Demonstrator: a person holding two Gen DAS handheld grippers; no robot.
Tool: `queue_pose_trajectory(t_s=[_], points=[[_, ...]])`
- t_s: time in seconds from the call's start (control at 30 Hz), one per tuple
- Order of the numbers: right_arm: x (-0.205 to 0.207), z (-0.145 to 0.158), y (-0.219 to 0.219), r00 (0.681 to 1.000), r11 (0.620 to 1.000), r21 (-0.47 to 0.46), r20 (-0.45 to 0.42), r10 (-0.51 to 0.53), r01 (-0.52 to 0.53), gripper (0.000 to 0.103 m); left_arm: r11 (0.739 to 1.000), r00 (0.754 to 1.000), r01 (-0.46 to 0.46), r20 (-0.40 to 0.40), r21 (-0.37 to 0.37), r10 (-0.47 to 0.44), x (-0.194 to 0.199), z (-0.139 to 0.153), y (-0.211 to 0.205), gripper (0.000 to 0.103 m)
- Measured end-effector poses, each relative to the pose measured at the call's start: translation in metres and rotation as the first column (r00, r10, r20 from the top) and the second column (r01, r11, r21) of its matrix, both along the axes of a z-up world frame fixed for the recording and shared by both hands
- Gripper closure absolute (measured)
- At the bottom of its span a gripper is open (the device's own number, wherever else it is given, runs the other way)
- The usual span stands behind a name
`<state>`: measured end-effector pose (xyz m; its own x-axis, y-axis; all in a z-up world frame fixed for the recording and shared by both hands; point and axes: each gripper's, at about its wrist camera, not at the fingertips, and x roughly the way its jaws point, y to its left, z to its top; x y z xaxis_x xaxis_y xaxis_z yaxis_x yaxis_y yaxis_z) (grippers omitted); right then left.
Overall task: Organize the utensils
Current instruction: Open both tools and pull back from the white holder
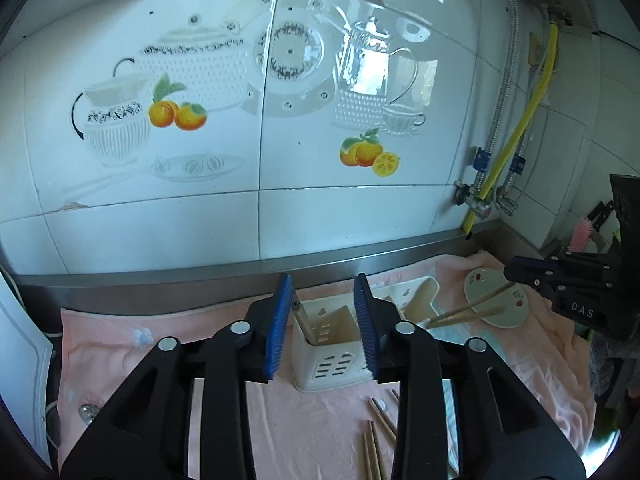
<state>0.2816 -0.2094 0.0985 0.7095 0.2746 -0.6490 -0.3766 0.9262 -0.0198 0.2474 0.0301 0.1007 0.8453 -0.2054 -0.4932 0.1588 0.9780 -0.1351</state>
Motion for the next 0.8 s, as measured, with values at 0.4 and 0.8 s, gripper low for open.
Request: queue_pose_trajectory(t_s=[0.4, 0.8], points=[[-0.065, 0.007, -0.012, 0.996, 1.000, 0.011, 0.091, 0.013, -0.014, 0.055, 0.999, 0.997, -0.021, 0.074, 0.034, 0.019, -0.066, 0.000, 0.002, 0.031], [-0.134, -0.037, -0.016, 0.994, 0.999, 0.018, 0.098, 0.043, -0.045, 0.045, 0.999, 0.998, -0.046, 0.041, 0.022, 0.045, -0.128, -0.043, 0.010, 0.013]])
